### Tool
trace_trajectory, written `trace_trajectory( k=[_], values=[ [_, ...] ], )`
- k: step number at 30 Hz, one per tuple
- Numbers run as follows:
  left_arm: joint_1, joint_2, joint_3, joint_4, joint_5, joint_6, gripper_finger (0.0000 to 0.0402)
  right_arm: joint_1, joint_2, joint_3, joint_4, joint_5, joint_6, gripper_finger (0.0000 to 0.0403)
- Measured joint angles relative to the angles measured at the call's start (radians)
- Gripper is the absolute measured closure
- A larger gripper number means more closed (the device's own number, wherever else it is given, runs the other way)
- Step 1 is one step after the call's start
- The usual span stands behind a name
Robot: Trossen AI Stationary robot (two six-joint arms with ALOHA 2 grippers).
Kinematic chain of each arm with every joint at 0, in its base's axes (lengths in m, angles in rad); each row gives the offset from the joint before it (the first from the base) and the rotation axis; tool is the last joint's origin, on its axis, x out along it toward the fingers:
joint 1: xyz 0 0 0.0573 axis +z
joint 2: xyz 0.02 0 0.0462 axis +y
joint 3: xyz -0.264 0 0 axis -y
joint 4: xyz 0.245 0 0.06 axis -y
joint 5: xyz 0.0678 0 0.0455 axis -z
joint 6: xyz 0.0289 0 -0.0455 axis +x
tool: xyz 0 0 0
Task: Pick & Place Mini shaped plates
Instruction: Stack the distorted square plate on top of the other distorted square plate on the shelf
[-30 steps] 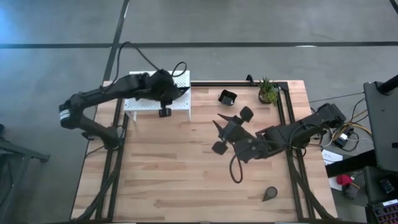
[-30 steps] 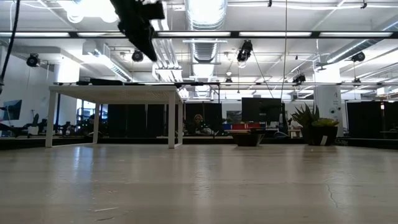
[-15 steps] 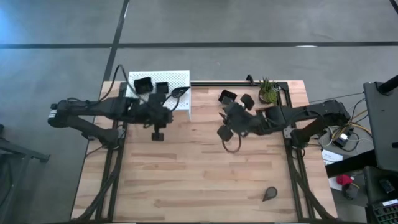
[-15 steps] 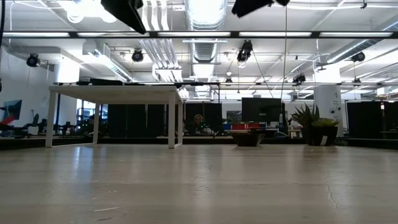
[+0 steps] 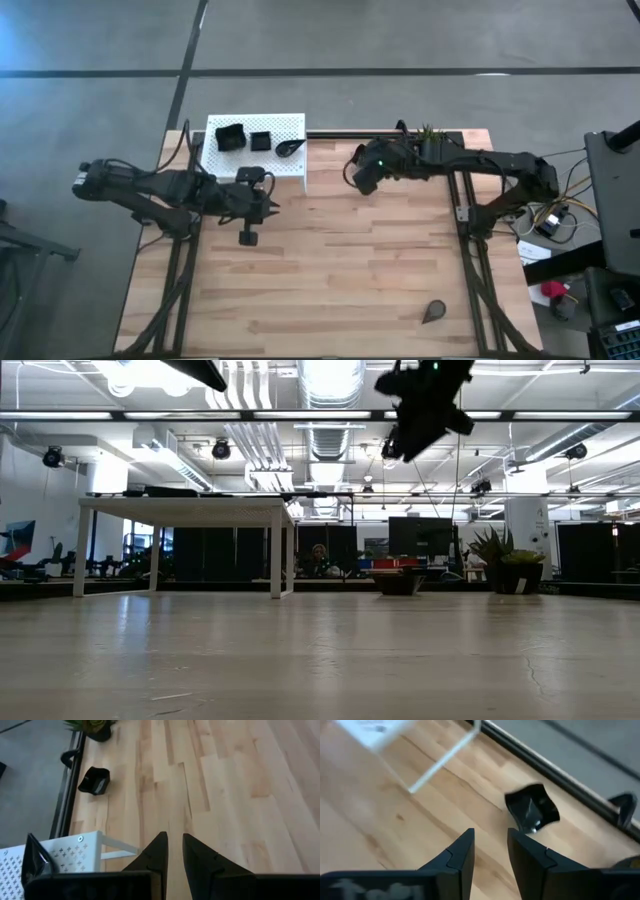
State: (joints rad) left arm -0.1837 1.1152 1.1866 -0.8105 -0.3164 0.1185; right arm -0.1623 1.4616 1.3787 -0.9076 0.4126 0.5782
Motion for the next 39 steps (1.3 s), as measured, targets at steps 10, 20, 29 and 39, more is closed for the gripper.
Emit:
trace_trajectory(
  k=[10,20,29,39],
  values=[
    [-0.007,0.0,0.0,0.01,0.0,0.0,0.0349,-0.223,0.041,-0.154,0.034,-0.127,0.112,0.0287],
    [-0.007,0.0,-0.014,0.012,0.0,0.001,0.0349,-0.384,0.112,-0.342,0.319,-0.297,0.185,0.0281],
    [-0.007,0.0,-0.024,0.011,0.0,0.016,0.0349,-0.437,0.185,-0.391,0.41,-0.311,0.215,0.0269],
    [-0.007,0.0,-0.025,0.01,0.0,0.019,0.0349,-0.451,0.298,-0.367,0.464,-0.316,0.173,0.0281]
  ],
)
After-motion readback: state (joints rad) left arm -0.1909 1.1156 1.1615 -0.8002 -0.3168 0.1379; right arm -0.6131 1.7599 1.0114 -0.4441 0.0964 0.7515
